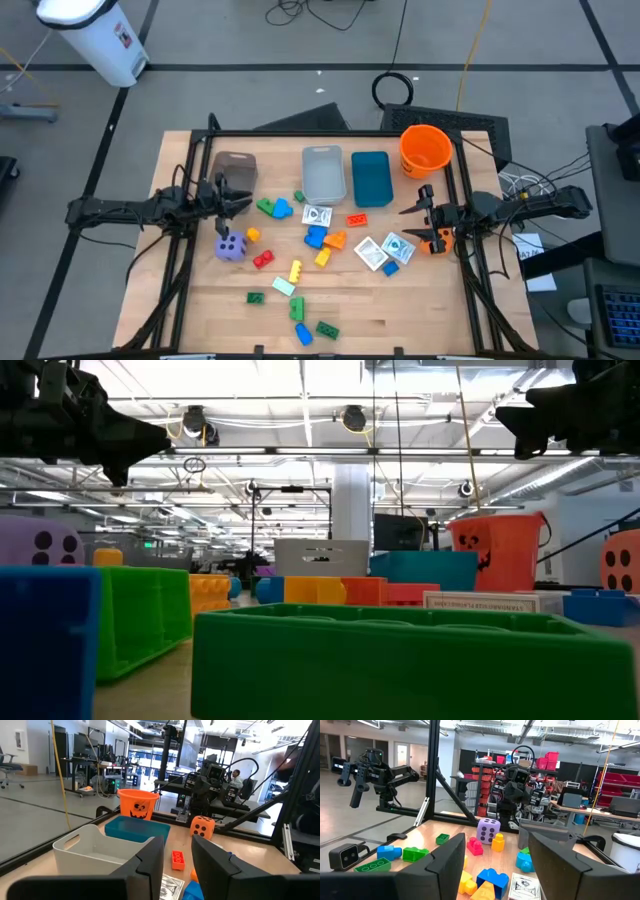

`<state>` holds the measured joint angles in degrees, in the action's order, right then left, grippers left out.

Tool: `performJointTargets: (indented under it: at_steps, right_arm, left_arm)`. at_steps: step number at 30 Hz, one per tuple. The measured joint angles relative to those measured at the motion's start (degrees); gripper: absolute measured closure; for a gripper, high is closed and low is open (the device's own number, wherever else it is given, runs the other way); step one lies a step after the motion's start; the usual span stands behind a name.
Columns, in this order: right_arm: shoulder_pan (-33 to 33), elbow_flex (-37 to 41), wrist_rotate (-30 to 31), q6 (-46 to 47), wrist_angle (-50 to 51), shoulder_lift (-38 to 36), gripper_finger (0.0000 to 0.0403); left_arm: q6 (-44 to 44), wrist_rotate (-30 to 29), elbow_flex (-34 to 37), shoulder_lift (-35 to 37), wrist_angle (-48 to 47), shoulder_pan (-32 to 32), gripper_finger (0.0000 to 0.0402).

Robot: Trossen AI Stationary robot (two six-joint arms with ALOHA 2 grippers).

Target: Pick & Place Toys

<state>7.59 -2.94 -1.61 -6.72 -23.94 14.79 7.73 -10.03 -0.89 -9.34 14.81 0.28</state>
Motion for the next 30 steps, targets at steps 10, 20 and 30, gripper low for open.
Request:
performJointTargets:
  at_steps: [10,20,30]
  right_arm:
    - [0.0,0.0,0.0,0.0,0.0,0.0,0.0193]
    - [0.0,0.0,0.0,0.0,-1.6,0.1,0.0193]
    - [0.0,-10.6,1.7,10.3,-5.0,4.2,0.0193]
  left_arm:
    - [0.0,0.0,0.0,0.0,0.0,0.0,0.0295]
    - [0.0,0.0,0.0,0.0,0.0,0.0,0.0295]
    - [0.0,0.0,0.0,0.0,0.0,0.0,0.0295]
